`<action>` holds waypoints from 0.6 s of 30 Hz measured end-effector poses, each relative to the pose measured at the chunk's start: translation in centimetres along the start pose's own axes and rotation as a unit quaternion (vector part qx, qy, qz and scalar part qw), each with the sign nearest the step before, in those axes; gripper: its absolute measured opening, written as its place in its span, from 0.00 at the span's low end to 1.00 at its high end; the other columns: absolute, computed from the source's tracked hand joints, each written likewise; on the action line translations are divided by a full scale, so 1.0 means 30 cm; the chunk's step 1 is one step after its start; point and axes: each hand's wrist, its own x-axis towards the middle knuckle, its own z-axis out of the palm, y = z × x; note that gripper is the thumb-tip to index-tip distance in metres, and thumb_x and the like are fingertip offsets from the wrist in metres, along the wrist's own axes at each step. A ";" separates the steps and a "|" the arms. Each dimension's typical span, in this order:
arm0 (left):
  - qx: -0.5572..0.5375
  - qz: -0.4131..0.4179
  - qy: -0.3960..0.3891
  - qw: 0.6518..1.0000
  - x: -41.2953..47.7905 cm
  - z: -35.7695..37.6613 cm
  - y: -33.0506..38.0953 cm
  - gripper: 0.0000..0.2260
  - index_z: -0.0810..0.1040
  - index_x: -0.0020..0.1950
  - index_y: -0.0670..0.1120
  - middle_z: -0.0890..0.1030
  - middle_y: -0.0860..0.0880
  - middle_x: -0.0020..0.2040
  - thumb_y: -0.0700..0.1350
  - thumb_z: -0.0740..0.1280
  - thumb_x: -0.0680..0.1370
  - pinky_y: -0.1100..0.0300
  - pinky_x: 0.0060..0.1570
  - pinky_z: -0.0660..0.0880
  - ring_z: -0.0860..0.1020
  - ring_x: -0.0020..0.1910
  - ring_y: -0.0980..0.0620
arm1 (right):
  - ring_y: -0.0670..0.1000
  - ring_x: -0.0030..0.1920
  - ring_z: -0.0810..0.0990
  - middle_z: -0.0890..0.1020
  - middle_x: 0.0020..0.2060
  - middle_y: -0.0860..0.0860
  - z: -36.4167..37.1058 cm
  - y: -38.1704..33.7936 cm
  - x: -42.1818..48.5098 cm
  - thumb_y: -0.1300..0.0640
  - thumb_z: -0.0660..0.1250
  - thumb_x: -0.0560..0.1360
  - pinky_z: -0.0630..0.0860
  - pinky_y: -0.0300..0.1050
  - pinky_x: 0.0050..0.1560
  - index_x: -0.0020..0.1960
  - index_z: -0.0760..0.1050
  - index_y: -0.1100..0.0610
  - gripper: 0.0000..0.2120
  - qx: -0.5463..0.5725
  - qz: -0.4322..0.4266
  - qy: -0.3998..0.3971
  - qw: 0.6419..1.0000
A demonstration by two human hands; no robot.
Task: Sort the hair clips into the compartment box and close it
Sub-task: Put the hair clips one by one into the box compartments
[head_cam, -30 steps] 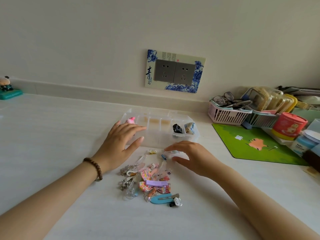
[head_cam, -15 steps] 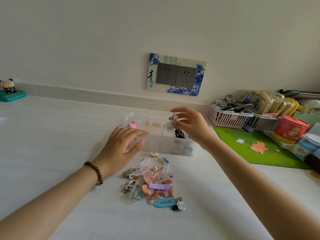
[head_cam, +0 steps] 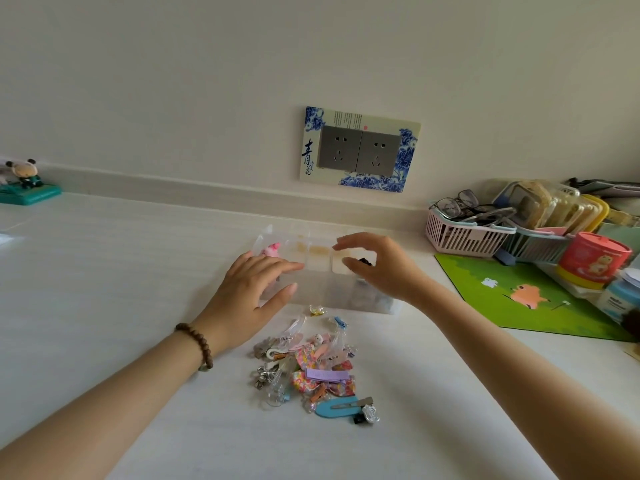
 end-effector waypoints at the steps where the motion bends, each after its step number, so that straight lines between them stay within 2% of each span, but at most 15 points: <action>1: -0.003 -0.002 0.000 1.000 0.000 0.000 0.000 0.17 0.70 0.64 0.56 0.74 0.59 0.59 0.58 0.54 0.78 0.59 0.70 0.50 0.67 0.63 0.60 | 0.37 0.56 0.76 0.80 0.58 0.43 -0.005 -0.009 -0.018 0.58 0.66 0.74 0.70 0.34 0.57 0.55 0.79 0.49 0.11 0.013 -0.015 0.031 0.999; 3: -0.008 -0.004 0.002 1.000 -0.001 -0.001 -0.001 0.16 0.70 0.64 0.56 0.74 0.58 0.60 0.56 0.56 0.78 0.60 0.70 0.50 0.67 0.63 0.60 | 0.33 0.50 0.77 0.82 0.52 0.41 -0.014 -0.024 -0.069 0.58 0.67 0.74 0.71 0.29 0.52 0.50 0.79 0.46 0.09 0.069 -0.041 0.043 0.996; 6: -0.009 -0.002 0.003 1.000 0.001 -0.002 -0.001 0.15 0.71 0.63 0.56 0.75 0.58 0.61 0.56 0.56 0.78 0.60 0.70 0.50 0.65 0.65 0.61 | 0.39 0.45 0.82 0.84 0.45 0.41 -0.001 -0.039 -0.159 0.55 0.68 0.73 0.78 0.33 0.49 0.47 0.79 0.44 0.07 0.132 -0.029 -0.048 0.990; 8: -0.008 0.003 0.004 1.000 0.002 -0.003 0.000 0.16 0.71 0.63 0.55 0.75 0.57 0.61 0.57 0.55 0.78 0.59 0.69 0.51 0.64 0.64 0.62 | 0.40 0.43 0.82 0.84 0.43 0.42 0.026 -0.032 -0.196 0.53 0.68 0.73 0.78 0.32 0.47 0.47 0.81 0.48 0.05 0.120 -0.004 -0.064 0.991; 11: -0.007 0.006 0.009 1.000 0.003 -0.005 0.007 0.18 0.72 0.63 0.55 0.74 0.59 0.59 0.58 0.54 0.77 0.61 0.67 0.54 0.65 0.63 0.62 | 0.39 0.45 0.82 0.85 0.46 0.43 0.058 -0.028 -0.208 0.50 0.67 0.73 0.77 0.33 0.50 0.50 0.82 0.50 0.09 0.107 0.026 -0.085 0.990; 14: -0.009 0.005 0.012 1.000 0.001 -0.006 0.010 0.16 0.72 0.63 0.53 0.71 0.61 0.58 0.54 0.56 0.77 0.59 0.67 0.55 0.64 0.64 0.62 | 0.41 0.51 0.80 0.84 0.52 0.43 0.080 -0.019 -0.209 0.44 0.61 0.76 0.75 0.40 0.57 0.52 0.82 0.48 0.15 0.073 0.060 -0.143 0.985; 16: -0.012 0.004 0.011 1.000 0.000 -0.007 0.010 0.16 0.72 0.62 0.53 0.71 0.61 0.59 0.54 0.56 0.77 0.59 0.67 0.55 0.64 0.65 0.62 | 0.45 0.51 0.81 0.84 0.51 0.45 0.073 -0.002 -0.214 0.45 0.59 0.77 0.76 0.44 0.57 0.53 0.82 0.50 0.16 0.064 0.074 -0.139 0.985; 18: -0.013 0.003 0.008 1.000 0.000 -0.006 0.006 0.16 0.72 0.63 0.54 0.71 0.61 0.59 0.55 0.56 0.77 0.59 0.68 0.53 0.63 0.66 0.61 | 0.45 0.50 0.81 0.84 0.52 0.46 0.057 0.021 -0.218 0.50 0.63 0.76 0.77 0.42 0.57 0.54 0.82 0.51 0.12 0.054 0.062 -0.131 0.988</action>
